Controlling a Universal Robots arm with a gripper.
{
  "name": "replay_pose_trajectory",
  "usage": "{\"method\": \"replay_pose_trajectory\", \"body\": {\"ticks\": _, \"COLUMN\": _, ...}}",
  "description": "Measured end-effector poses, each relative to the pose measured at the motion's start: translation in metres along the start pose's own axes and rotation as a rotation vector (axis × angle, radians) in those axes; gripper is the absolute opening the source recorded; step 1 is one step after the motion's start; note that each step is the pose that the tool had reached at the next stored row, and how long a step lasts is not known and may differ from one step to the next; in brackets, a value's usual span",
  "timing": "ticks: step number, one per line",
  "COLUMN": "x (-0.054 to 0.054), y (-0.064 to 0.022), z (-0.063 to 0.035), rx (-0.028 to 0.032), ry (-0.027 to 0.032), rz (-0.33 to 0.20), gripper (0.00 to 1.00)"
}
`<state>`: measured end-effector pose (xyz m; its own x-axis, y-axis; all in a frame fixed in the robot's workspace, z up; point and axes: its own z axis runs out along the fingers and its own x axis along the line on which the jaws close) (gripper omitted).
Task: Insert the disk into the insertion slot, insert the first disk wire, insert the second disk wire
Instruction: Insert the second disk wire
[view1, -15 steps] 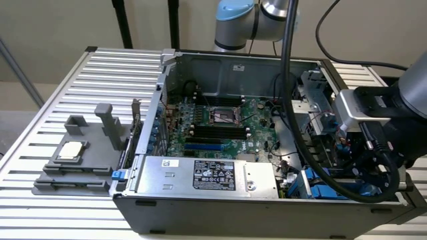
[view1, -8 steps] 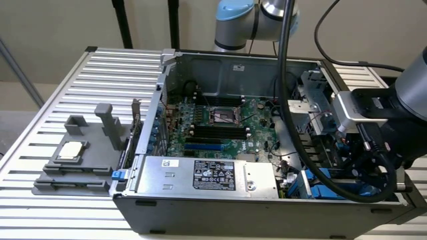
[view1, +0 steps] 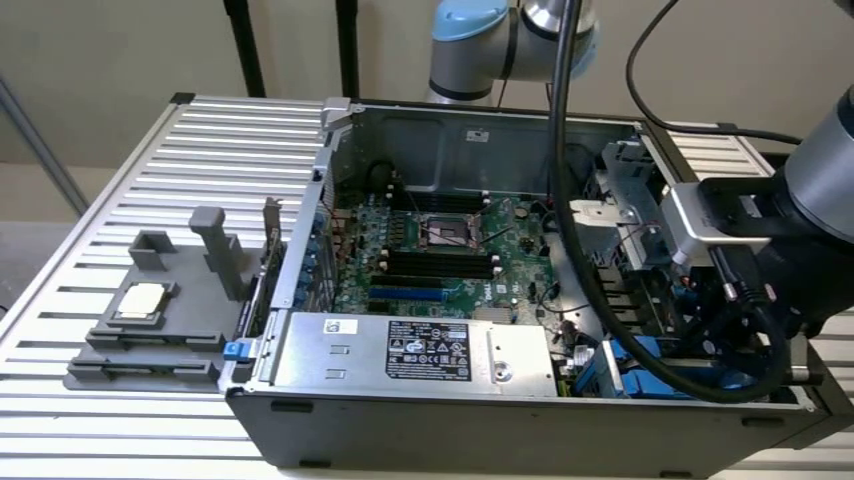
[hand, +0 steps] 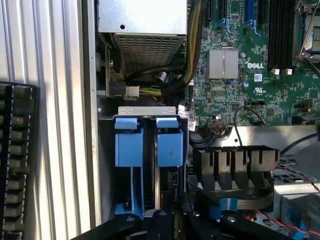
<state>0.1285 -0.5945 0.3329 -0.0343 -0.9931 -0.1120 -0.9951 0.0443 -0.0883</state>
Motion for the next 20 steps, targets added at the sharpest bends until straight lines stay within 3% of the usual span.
{"method": "replay_pose_trajectory", "body": {"ticks": 2, "x": 0.0, "y": -0.0003, "z": -0.0033, "rx": 0.0, "ry": -0.0004, "rz": 0.0, "gripper": 0.18}}
{"method": "replay_pose_trajectory", "body": {"ticks": 3, "x": -0.001, "y": -0.0006, "z": -0.0069, "rx": 0.0, "ry": 0.0002, "rz": 0.0, "gripper": 0.25}}
{"method": "replay_pose_trajectory", "body": {"ticks": 6, "x": -0.001, "y": 0.0003, "z": -0.015, "rx": -0.0001, "ry": 0.0003, "rz": 0.0, "gripper": 0.25}}
{"method": "replay_pose_trajectory", "body": {"ticks": 17, "x": 0.001, "y": 0.0428, "z": -0.0218, "rx": 0.0019, "ry": 0.0001, "rz": -0.002, "gripper": 0.25}}
{"method": "replay_pose_trajectory", "body": {"ticks": 20, "x": 0.001, "y": 0.0431, "z": -0.0218, "rx": 0.0031, "ry": -0.0001, "rz": -0.002, "gripper": 0.25}}
